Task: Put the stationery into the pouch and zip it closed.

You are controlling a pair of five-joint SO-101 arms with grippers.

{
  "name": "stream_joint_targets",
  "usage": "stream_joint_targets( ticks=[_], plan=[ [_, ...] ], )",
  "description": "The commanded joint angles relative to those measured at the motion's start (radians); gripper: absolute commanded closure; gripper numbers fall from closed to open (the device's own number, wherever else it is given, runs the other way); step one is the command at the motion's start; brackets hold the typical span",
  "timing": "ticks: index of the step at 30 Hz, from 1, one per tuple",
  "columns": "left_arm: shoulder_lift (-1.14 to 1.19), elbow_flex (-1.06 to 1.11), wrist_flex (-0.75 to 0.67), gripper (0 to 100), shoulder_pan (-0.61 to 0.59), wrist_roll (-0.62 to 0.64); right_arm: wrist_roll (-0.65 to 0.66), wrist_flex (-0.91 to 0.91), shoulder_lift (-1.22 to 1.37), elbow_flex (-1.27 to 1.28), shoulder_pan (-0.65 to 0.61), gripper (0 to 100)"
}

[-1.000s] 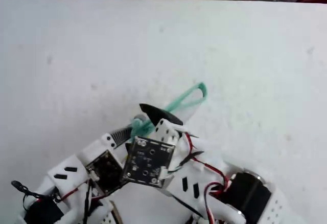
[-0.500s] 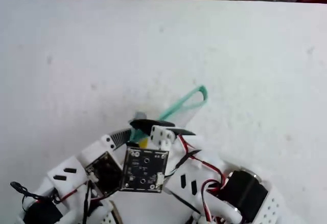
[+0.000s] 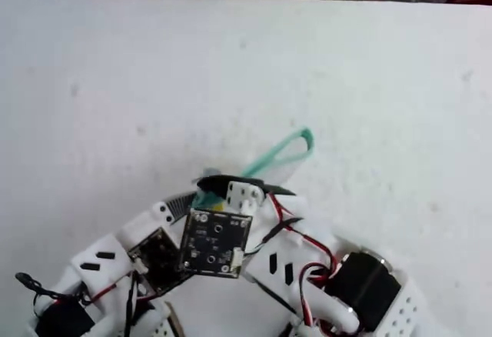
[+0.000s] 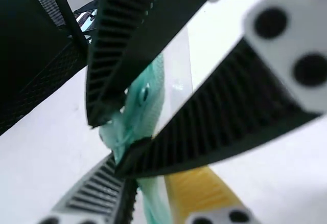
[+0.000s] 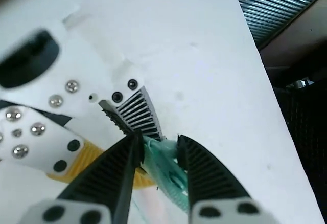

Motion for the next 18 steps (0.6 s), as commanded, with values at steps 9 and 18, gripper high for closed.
stream_joint_targets(
  ticks=[9,18],
  plan=[
    [-0.002,-0.017,0.006,98,0.007,0.012,-0.064,-0.019,-0.018,-0.112,0.045,98.1],
    [-0.002,-0.02,0.006,98,0.007,0.012,-0.106,0.005,-0.016,-0.11,0.105,98.1]
  ],
)
